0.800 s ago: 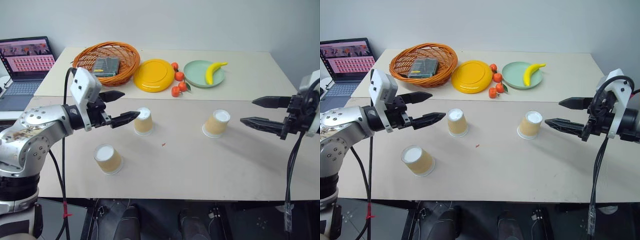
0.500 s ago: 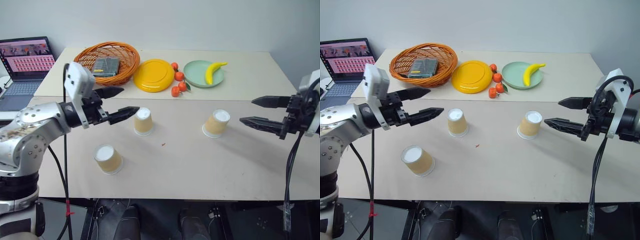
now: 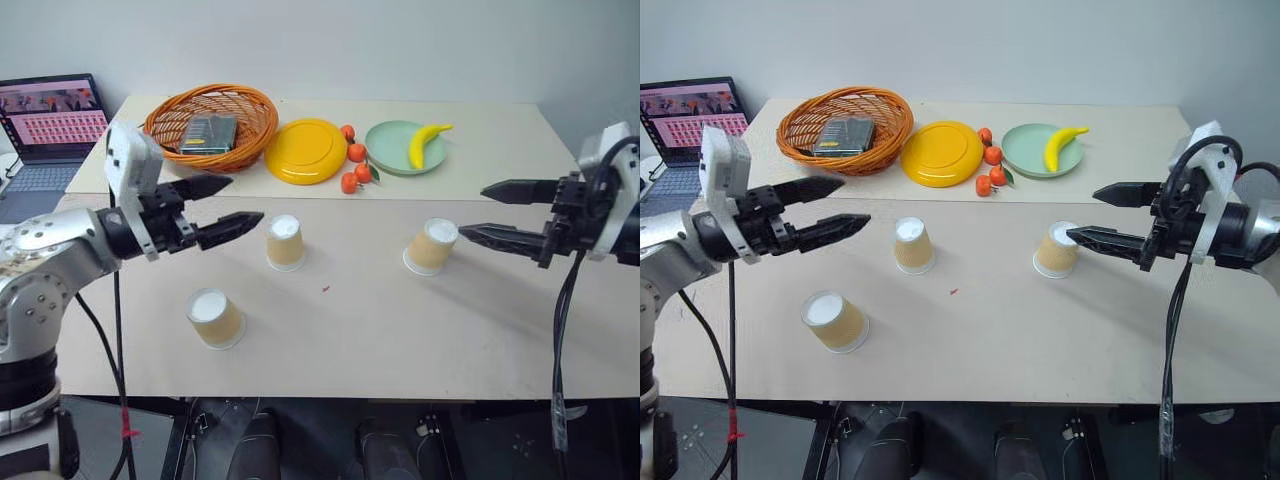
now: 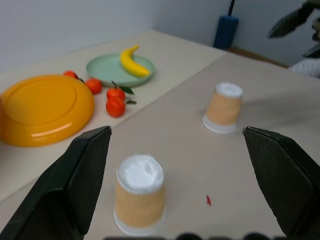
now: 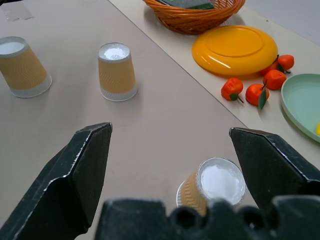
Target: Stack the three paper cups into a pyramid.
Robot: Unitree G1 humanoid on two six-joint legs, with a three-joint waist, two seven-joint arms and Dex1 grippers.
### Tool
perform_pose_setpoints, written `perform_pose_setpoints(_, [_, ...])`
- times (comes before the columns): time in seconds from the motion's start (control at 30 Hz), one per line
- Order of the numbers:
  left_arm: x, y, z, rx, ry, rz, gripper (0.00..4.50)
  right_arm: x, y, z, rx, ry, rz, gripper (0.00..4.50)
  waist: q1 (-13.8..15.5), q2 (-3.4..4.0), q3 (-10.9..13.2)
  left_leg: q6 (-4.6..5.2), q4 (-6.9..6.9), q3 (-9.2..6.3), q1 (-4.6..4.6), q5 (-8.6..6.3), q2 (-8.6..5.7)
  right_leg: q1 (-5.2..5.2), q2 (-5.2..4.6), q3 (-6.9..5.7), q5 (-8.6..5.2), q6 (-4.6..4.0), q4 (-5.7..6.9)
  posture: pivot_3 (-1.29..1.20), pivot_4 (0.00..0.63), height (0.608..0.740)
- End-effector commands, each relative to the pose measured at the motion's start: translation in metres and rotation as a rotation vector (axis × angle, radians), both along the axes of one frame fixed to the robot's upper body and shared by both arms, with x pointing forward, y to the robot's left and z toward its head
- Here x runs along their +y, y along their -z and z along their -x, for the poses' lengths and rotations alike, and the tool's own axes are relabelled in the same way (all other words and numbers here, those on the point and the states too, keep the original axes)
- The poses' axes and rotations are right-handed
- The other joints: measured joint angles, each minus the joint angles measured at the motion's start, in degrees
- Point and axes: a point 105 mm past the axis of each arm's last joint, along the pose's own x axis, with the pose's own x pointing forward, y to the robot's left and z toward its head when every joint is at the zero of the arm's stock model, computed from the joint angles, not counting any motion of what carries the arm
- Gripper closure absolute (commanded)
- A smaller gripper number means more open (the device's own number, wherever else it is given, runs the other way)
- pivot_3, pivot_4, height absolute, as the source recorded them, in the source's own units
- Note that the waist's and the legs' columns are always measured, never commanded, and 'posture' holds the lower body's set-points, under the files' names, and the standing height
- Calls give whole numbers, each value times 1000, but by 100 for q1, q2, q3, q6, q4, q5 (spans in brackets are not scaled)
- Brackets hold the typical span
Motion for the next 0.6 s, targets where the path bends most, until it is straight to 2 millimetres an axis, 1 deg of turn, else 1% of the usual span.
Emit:
perform_pose_setpoints(0.03, [3,-12,9,-70,5,-23,0,1,-7,-3,-44,-9,2,66,3,0,0,0,0,0,1,0,-1,0,0,1,0,0,5,0,150,732])
perform_pose_setpoints(0.1, [6,-16,4,-77,-27,18,0,2,-6,-3,-42,-14,0,66,29,0,0,0,2,-1,3,0,-1,0,0,0,-1,-1,11,0,150,732])
perform_pose_setpoints(0.13, [7,-15,-2,-86,-58,14,0,3,-5,-4,-42,-17,0,66,36,0,0,0,5,-1,5,0,-1,0,0,0,-1,-1,16,0,150,732])
perform_pose_setpoints(0.27, [2,-5,-22,-59,-119,-29,0,4,-4,-5,-49,-18,1,66,69,0,0,-1,15,-2,5,1,-3,4,0,0,-1,0,19,0,150,732])
perform_pose_setpoints(0.33, [-6,0,-30,-37,-118,-42,0,4,-5,-6,-56,-14,1,66,64,-1,-1,-1,18,-3,5,1,-4,4,0,0,-1,0,21,0,150,732])
perform_pose_setpoints(0.4, [-17,1,-34,-25,-88,-44,0,4,-5,-5,-63,-10,0,66,74,-1,-1,-1,18,-4,4,1,-5,2,0,0,-1,0,23,0,150,732])
perform_pose_setpoints(0.5, [-31,-9,-33,-36,-30,-7,0,3,-4,-1,-65,3,-7,66,78,-1,0,-1,19,-5,2,1,-7,1,0,0,-1,1,27,0,150,732])
perform_pose_setpoints(0.53, [-31,-11,-34,-46,-29,-6,0,2,-3,0,-64,8,-9,66,78,-1,0,0,19,-6,2,1,-7,2,0,0,-2,1,26,0,150,732])
perform_pose_setpoints(0.6, [-23,-21,-34,-72,-43,13,0,0,-1,2,-62,20,-8,66,58,-1,0,0,18,-7,2,1,-7,1,0,0,-2,2,26,0,150,732])
